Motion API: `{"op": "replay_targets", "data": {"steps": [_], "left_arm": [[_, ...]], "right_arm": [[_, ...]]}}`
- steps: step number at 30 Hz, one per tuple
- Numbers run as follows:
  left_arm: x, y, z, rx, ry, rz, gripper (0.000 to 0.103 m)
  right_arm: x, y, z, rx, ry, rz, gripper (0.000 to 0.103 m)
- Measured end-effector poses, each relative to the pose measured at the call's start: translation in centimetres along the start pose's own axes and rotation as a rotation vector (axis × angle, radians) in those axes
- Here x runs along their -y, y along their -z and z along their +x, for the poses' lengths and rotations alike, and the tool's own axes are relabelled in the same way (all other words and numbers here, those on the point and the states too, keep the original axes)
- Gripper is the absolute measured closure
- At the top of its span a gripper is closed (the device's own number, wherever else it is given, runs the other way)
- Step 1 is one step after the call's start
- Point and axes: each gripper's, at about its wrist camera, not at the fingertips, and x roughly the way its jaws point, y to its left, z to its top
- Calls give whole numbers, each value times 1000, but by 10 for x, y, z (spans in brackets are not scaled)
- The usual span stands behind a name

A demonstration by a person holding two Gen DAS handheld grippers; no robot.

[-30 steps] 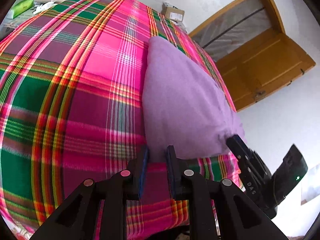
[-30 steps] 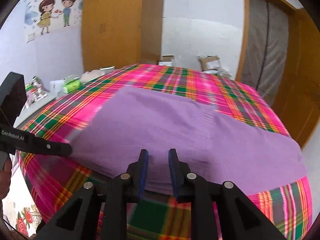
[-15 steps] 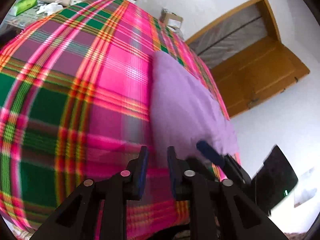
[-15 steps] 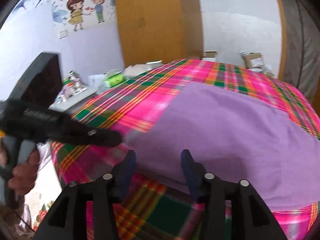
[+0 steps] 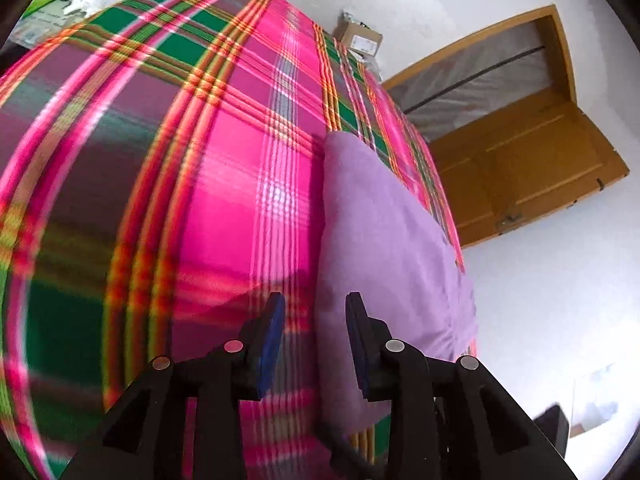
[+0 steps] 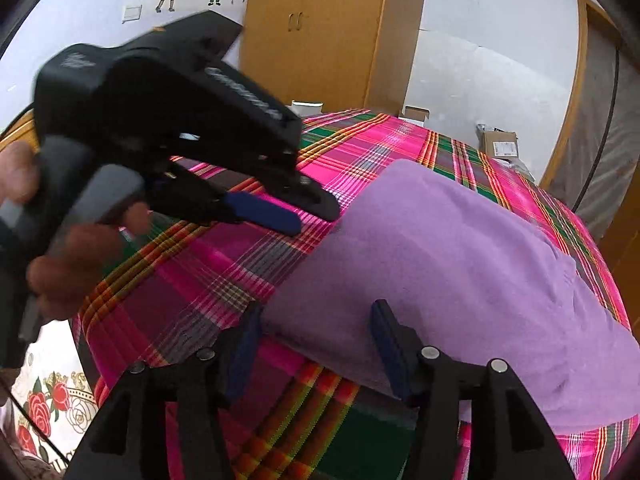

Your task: Fold clothes

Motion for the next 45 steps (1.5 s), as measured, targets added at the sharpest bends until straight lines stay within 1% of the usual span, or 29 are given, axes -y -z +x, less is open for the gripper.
{"op": "replay_targets", "data": {"steps": [2,4,6,7,10,12,15,18,20,22,24,26,27,30,35,38,45], "left_arm": [[2,-4,6,-22,24,16,72],[4,-10,13,-38,34,27,72],[7,-18,20,-45,38,33,72],[8,-22,24,-55,46,32,72],[8,-36,35,-82,67,10,71],[8,-44,39,-88,68,-8,71],[8,-50,45,-88,76,-20,71],[4,-54,49,-109,94,-42,71],[3,-61,58,-129,130,-68,71],[2,-65,64,-146,147,-104,72],[6,-67,66,-140,140,-84,72],[9,-68,68,-129,133,-54,80],[11,-68,67,-121,136,-48,87],[17,-71,63,-97,153,-41,92],[15,-70,48,-59,154,-20,93],[4,-66,33,-44,153,-32,93],[-32,-54,-8,-10,117,-45,93]], "right_arm": [[2,0,0,1,-5,13,56],[3,0,-1,3,-8,18,62],[3,0,-1,5,-9,22,73],[3,0,-1,5,-10,24,74],[6,0,-3,4,-15,40,79],[10,-1,-8,12,-17,59,87],[19,-4,-22,58,-27,98,89],[26,-6,-34,96,-48,130,89],[29,-6,-37,102,-60,140,90],[33,-4,-38,100,-70,146,90],[35,-3,-39,98,-78,150,90],[28,-3,-45,98,-77,145,90],[23,-2,-48,99,-76,141,90],[14,-8,-46,96,-76,126,90],[3,-13,-42,84,-94,111,91],[-9,-15,-41,80,-116,93,91],[-38,-21,-37,69,-193,34,91]]}}
